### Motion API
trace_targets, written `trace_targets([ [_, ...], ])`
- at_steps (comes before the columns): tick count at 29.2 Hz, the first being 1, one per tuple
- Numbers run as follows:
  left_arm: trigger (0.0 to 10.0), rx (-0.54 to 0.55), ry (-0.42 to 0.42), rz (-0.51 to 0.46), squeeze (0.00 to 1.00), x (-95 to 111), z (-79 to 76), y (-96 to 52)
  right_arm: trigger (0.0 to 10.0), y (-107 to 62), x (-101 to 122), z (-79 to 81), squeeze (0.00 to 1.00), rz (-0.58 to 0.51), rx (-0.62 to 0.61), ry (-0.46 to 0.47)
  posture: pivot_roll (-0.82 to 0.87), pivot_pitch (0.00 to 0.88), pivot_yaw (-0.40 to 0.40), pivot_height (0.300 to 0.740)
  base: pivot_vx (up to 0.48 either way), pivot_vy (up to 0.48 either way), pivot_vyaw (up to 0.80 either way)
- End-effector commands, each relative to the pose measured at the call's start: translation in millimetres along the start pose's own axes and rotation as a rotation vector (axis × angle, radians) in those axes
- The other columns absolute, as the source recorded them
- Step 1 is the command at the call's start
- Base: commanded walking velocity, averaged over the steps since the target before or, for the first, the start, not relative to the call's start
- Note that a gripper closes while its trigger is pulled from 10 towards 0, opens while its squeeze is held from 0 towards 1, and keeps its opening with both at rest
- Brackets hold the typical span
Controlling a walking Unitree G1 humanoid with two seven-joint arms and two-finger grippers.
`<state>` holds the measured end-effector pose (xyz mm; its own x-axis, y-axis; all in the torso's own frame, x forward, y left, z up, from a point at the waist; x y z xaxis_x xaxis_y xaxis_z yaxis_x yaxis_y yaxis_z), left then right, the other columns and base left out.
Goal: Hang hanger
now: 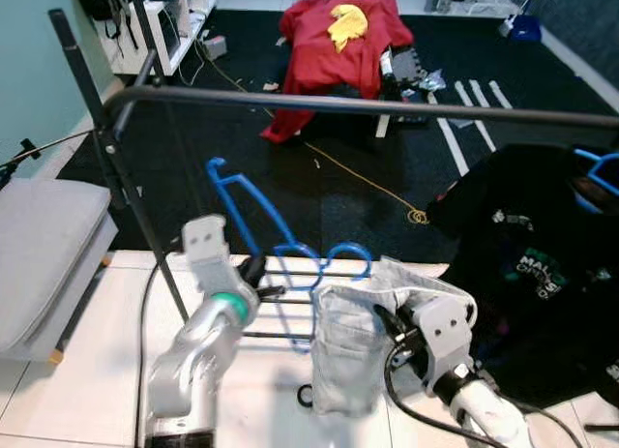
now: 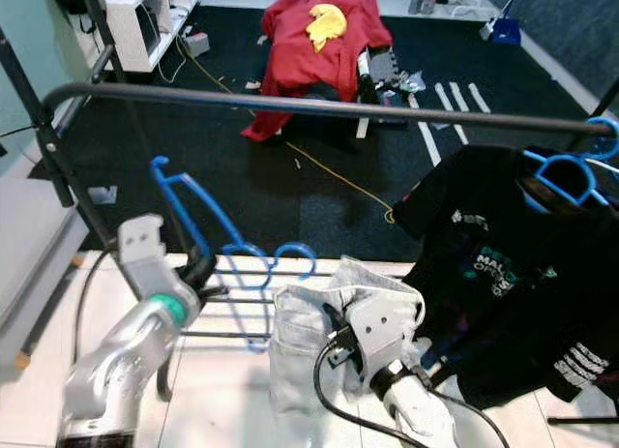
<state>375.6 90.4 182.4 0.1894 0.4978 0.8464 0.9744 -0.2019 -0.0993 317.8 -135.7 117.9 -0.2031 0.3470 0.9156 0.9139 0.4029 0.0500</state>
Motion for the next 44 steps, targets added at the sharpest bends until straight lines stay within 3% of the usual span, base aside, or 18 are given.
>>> trace_targets([
  [1,10.0,0.056,-0.023,-0.002,0.0,-1,11.1,1.2,0.0,-0.2,7,0.9,0.0,-0.034,-0.003,-0.014,-0.18,0.171,0.074,0.74,0.0,0.0,0.0],
  [5,10.0,0.075,0.023,-0.049,0.0,9,14.6,1.1,0.0,1.9,13,-2.3,0.0,-0.054,-0.023,-0.015,-0.18,0.171,0.081,0.74,0.0,0.0,0.0],
  [6,10.0,0.075,0.199,-0.123,0.0,13,22.2,-10.9,0.0,3.5,22,-8.6,0.0,-0.085,-0.061,-0.003,-0.17,0.171,0.083,0.74,0.0,0.0,0.0],
  [7,10.0,0.075,0.199,-0.123,0.0,13,22.2,-10.9,0.0,3.5,22,-8.6,0.0,-0.085,-0.061,-0.003,-0.17,0.171,0.083,0.74,0.0,0.0,0.0],
  [9,10.0,0.059,0.363,-0.154,0.0,8,28.5,-25.1,0.0,4.3,27,-13.3,0.0,-0.098,-0.101,0.018,-0.17,0.168,0.079,0.74,0.0,0.0,0.0],
  [10,10.0,0.059,0.363,-0.154,0.0,8,28.5,-25.1,0.0,4.3,27,-13.3,0.0,-0.098,-0.101,0.018,-0.17,0.168,0.079,0.74,0.0,0.0,0.0],
  [11,10.0,0.053,0.436,-0.163,0.0,4,34.0,-34.5,0.0,3.6,27,-20.7,0.0,-0.099,-0.169,0.042,-0.16,0.168,0.074,0.74,0.0,0.0,0.0],
  [14,10.0,0.071,0.45,-0.172,0.0,3,39.3,-38.1,0.0,2.3,26,-25.5,0.0,-0.095,-0.212,0.068,-0.16,0.168,0.067,0.74,0.0,0.0,0.0],
  [17,10.0,0.147,0.494,-0.188,0.0,0,58.0,-45.5,0.0,-1.2,20,-34.8,0.0,-0.076,-0.292,0.1,-0.16,0.166,0.055,0.74,0.0,0.0,0.0],
  [19,10.0,0.294,0.527,-0.162,0.0,-13,94.7,-57.3,0.0,-4.7,16,-39.4,0.0,-0.06,-0.328,0.098,-0.17,0.159,0.043,0.74,0.0,0.0,0.0],
  [20,10.0,0.294,0.527,-0.162,0.0,-13,94.7,-57.3,0.0,-4.7,16,-39.4,0.0,-0.06,-0.328,0.098,-0.17,0.159,0.043,0.74,0.0,0.0,0.0],
  [23,10.0,0.4,0.547,-0.122,0.0,-28,122.1,-69.1,0.0,-7.3,14,-41.7,0.0,-0.049,-0.347,0.091,-0.17,0.154,0.039,0.74,0.0,0.0,0.0],
  [32,10.0,0.437,0.544,-0.129,0.0,-33,129.3,-77.7,0.0,-10.3,10,-44.0,0.0,-0.029,-0.383,0.081,-0.17,0.142,0.032,0.74,0.0,0.0,0.0],
  [38,10.0,0.347,0.579,-0.183,0.0,-27,109.4,-74.2,0.0,-4.6,18,-36.1,0.0,-0.061,-0.308,-0.035,-0.18,0.124,0.018,0.74,0.0,0.0,0.0],
  [40,10.0,0.315,0.599,-0.222,0.0,-23,100.4,-71.6,2.5,-2.0,22,-25.3,0.0,-0.088,-0.245,-0.032,-0.17,0.119,0.01,0.74,0.0,0.0,0.0],
  [41,10.0,0.315,0.599,-0.222,0.0,-23,100.4,-71.6,2.5,-2.0,22,-25.3,0.0,-0.088,-0.245,-0.032,-0.17,0.119,0.01,0.74,0.0,0.0,0.0],
  [42,10.0,0.307,0.603,-0.241,0.0,-19,96.5,-69.3,10.0,-0.4,24,-24.7,0.0,-0.097,-0.242,-0.015,-0.17,0.118,0.007,0.74,0.0,0.0,0.0],
  [44,10.0,0.3,0.607,-0.254,0.0,-17,93.7,-67.7,10.0,0.7,25,-24.4,0.0,-0.104,-0.241,-0.007,-0.17,0.118,0.007,0.74,0.0,0.0,0.0],
])
Point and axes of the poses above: a point about 5 cm out from each wrist's last joint towards the gripper, its own y axis pointing out of the wrist towards the gripper, its own x axis along the axis of the wrist's last joint, z = x × y, the point moved 5 cm from there along y, pointing out of the wrist towards the gripper, and after that the axes turned 8 degrees about -y, right-handed, at the moved point
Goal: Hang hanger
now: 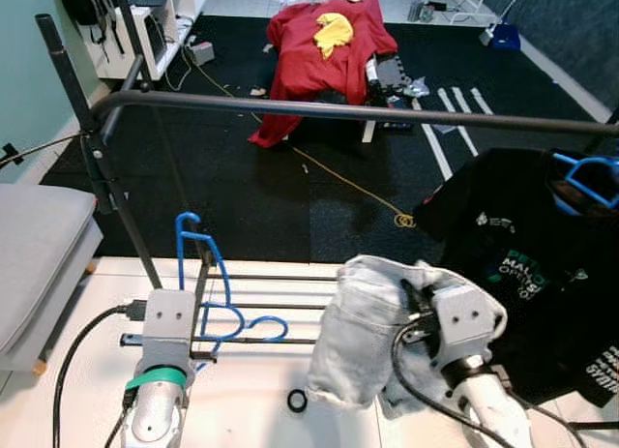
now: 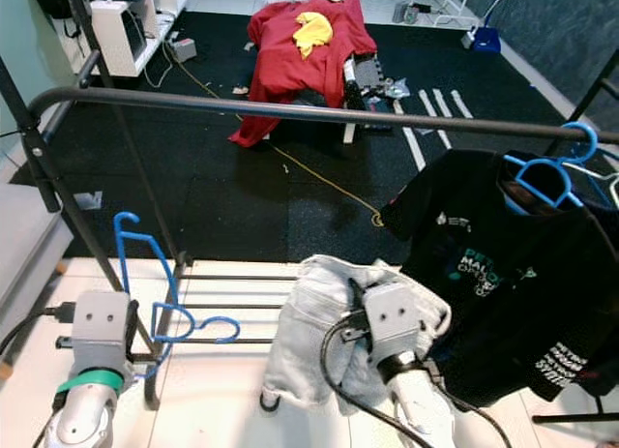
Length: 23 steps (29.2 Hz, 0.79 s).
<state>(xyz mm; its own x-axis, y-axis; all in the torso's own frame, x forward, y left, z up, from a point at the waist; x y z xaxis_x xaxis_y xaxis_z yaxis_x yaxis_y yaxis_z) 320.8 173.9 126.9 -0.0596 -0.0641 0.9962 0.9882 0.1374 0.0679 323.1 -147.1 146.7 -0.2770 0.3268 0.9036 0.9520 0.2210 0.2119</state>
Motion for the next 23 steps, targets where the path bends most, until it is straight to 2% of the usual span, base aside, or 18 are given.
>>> trace_targets([
  [1,10.0,0.0,0.005,-0.021,0.0,4,-1.4,0.1,10.0,2.3,7,-0.9,0.0,-0.038,-0.006,0.012,-0.16,0.118,0.004,0.74,0.0,0.0,0.0],
  [6,10.0,-0.018,-0.04,-0.032,0.0,13,-8.8,5.6,10.0,8.5,6,-2.1,0.0,-0.02,-0.024,0.033,-0.16,0.119,0.006,0.74,0.0,0.0,0.0],
  [9,10.0,-0.018,-0.04,-0.032,0.0,13,-8.8,5.6,10.0,8.5,6,-2.1,0.0,-0.02,-0.024,0.033,-0.16,0.119,0.006,0.74,0.0,0.0,0.0],
  [11,10.0,-0.054,-0.106,-0.006,0.0,15,-18.9,6.5,10.0,10.0,3,-4.2,0.0,-0.004,-0.04,0.065,-0.16,0.121,0.011,0.74,0.0,0.0,-0.67],
  [19,10.0,-0.093,-0.166,0.017,0.0,19,-29.0,8.5,10.0,12.2,2,-4.3,0.0,-0.004,-0.045,0.076,-0.15,0.122,0.02,0.74,0.0,0.0,-0.74],
  [23,10.0,-0.097,-0.217,0.031,0.0,24,-35.4,15.7,10.0,17.3,4,-3.8,0.0,-0.01,-0.047,0.077,-0.15,0.122,0.023,0.74,0.0,0.0,-0.76],
])
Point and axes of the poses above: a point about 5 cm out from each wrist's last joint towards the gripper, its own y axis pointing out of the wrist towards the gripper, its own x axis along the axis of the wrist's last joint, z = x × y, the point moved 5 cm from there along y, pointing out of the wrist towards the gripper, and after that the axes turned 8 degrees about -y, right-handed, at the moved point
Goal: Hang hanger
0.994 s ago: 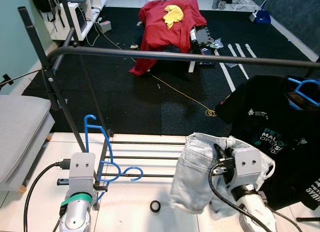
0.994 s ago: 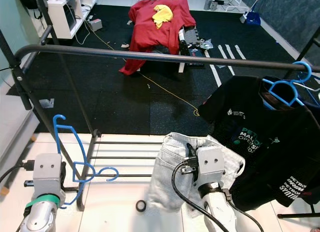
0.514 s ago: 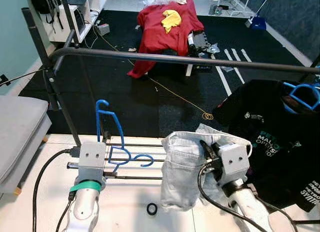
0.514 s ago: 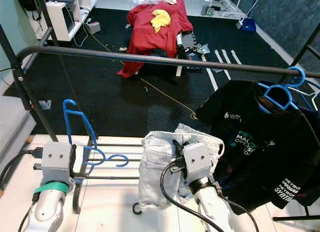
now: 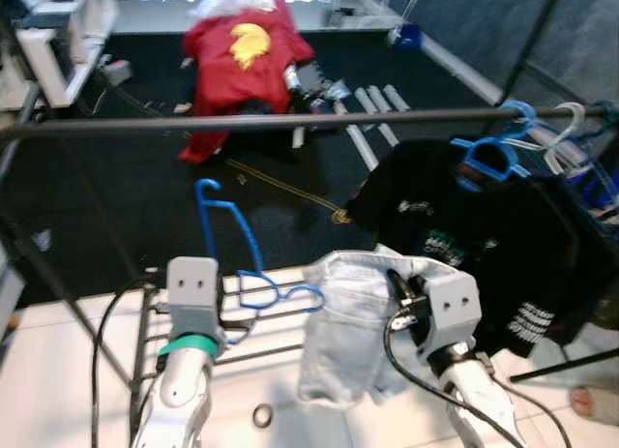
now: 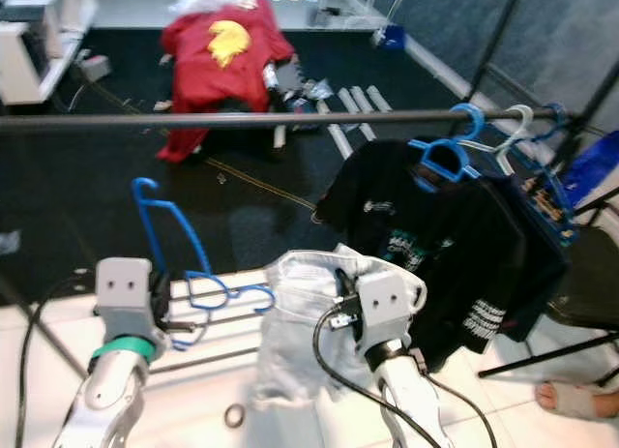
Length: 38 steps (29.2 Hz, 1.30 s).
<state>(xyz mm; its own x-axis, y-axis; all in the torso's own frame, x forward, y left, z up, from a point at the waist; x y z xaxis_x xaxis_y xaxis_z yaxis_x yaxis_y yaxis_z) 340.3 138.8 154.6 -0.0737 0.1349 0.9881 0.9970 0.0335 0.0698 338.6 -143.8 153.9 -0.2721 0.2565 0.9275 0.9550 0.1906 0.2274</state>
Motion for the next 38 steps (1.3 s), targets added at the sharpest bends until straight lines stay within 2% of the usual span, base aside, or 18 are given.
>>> trace_targets([
  [1,10.0,0.01,-0.018,0.027,0.0,-5,1.4,-0.6,10.0,0.4,1,-2.2,0.0,-0.006,-0.013,0.003,-0.15,0.122,0.023,0.74,0.0,0.0,-0.78],
  [6,10.0,0.007,-0.025,0.036,0.0,-7,-2.2,-0.7,10.0,2.5,3,-6.9,0.0,-0.019,-0.03,-0.009,-0.14,0.122,0.025,0.74,0.0,0.0,-0.31],
  [26,10.0,-0.014,-0.036,0.067,0.0,-9,-11.0,-1.4,10.0,6.6,0,-10.1,0.0,-0.005,-0.035,0.0,-0.14,0.125,0.028,0.74,0.0,0.0,-0.74],
  [38,10.0,-0.014,-0.026,0.082,0.0,-12,-10.6,-2.7,10.0,8.0,2,-10.3,0.0,-0.007,-0.035,0.004,-0.14,0.127,0.027,0.74,0.0,0.0,-0.77],
])
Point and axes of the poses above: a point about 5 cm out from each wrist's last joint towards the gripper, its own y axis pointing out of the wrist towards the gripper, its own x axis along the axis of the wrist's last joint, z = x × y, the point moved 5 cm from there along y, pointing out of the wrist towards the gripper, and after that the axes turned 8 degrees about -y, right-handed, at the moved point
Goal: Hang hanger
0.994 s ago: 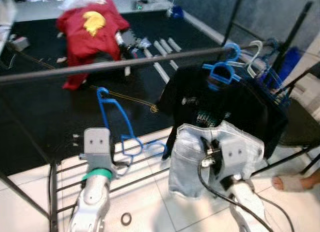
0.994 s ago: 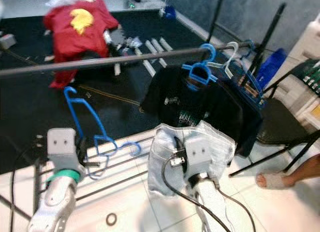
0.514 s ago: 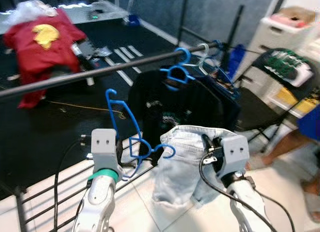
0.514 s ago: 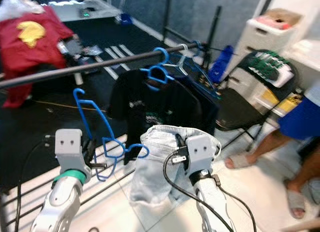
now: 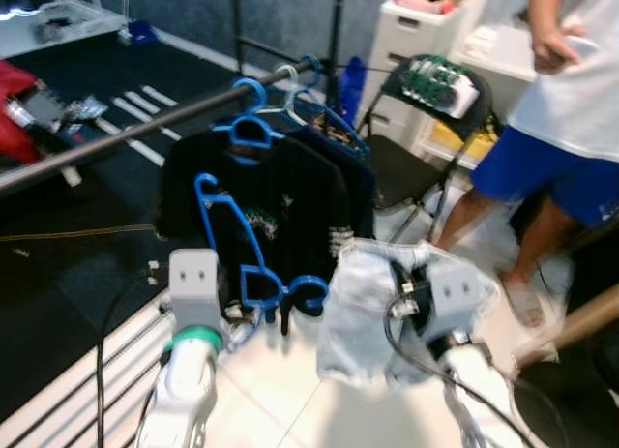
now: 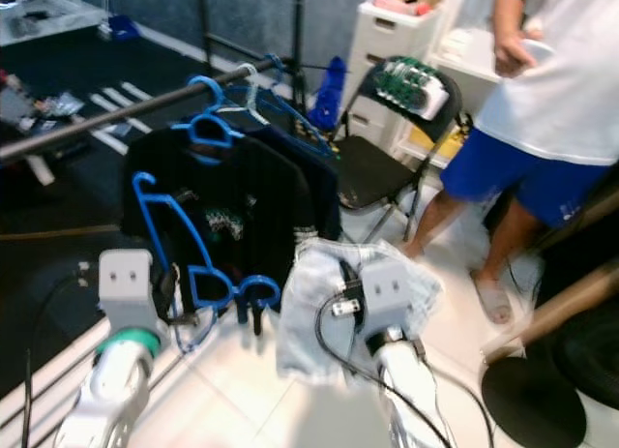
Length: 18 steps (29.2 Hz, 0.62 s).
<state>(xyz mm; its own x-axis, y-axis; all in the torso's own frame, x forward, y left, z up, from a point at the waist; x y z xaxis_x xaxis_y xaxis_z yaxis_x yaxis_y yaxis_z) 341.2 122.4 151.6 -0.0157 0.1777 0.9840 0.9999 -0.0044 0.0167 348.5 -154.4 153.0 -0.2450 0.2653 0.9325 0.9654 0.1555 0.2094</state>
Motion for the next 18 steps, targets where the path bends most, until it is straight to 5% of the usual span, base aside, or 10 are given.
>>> trace_targets([
  [1,10.0,0.016,0.017,0.025,0.0,-7.5,5.6,-2.7,10.0,0.7,8.4,0.5,0.0,-0.037,-0.006,0.008,-0.14,0.125,0.027,0.74,0.0,0.0,-0.77],
  [18,10.0,-0.003,0.015,0.02,0.0,-5.0,3.4,-2.8,10.0,2.2,8.7,2.7,0.0,-0.039,0.003,0.007,-0.14,0.117,0.028,0.74,0.0,0.0,-0.78],
])
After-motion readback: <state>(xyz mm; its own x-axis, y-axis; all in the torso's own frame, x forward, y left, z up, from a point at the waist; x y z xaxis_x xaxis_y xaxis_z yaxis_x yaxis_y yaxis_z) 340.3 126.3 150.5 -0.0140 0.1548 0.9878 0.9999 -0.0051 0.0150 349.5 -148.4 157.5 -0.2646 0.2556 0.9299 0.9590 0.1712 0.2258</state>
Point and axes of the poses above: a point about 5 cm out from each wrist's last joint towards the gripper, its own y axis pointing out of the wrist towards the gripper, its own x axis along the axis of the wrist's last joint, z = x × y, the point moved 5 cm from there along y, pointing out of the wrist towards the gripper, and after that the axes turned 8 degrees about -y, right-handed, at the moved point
